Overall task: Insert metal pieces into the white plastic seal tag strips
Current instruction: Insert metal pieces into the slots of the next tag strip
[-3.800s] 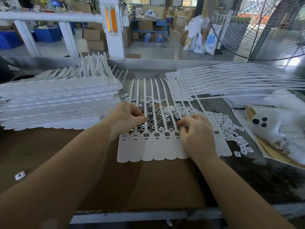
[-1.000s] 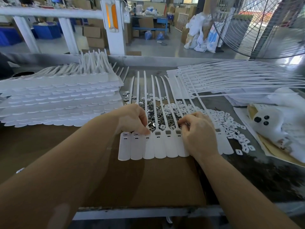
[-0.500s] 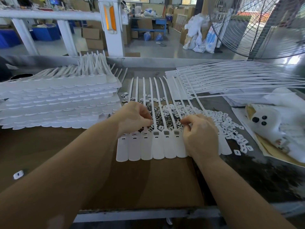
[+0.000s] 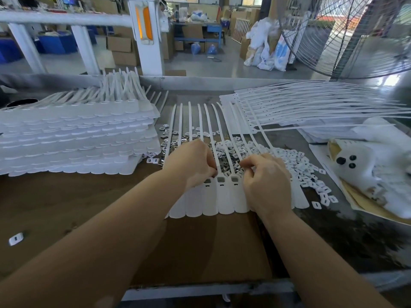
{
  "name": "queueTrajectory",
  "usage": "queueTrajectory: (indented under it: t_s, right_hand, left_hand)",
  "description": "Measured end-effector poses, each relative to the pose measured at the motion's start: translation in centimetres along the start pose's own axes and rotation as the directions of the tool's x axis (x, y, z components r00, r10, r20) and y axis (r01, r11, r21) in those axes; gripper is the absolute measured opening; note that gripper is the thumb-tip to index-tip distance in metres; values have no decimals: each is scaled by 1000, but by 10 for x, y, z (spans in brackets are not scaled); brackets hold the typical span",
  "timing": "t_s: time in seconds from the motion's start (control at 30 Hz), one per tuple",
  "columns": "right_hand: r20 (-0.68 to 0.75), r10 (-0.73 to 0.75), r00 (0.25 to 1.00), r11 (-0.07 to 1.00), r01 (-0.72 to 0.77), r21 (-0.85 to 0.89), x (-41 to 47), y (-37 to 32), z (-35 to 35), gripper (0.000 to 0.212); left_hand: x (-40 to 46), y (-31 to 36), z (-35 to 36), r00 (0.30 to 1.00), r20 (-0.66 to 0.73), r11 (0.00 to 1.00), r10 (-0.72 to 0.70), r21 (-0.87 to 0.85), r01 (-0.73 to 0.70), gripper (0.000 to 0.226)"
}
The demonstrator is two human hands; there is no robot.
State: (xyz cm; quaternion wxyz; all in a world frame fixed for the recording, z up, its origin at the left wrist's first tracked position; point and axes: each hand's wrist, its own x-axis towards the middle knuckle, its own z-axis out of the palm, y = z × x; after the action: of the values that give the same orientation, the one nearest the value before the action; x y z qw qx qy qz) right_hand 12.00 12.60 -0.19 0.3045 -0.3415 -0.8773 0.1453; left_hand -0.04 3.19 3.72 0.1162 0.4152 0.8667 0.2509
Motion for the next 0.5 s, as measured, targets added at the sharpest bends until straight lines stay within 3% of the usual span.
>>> queueTrajectory:
  t_s: [0.1, 0.27, 0.5]
  right_hand:
    - [-4, -6, 1000, 1000, 6, 5, 0, 1, 0, 20]
    - [4, -8, 1000, 1000, 8, 8, 0, 1, 0, 20]
    - [4, -17, 1000, 1000, 17, 17, 0, 1, 0, 20]
  left_hand:
    - [-1, -5, 0, 1000, -15, 997, 16, -78, -17, 14]
    - [-2, -11, -4, 996, -86, 967, -19, -253, -3, 3]
    - [-5, -14, -9, 997, -70, 934, -29, -358, 2, 12]
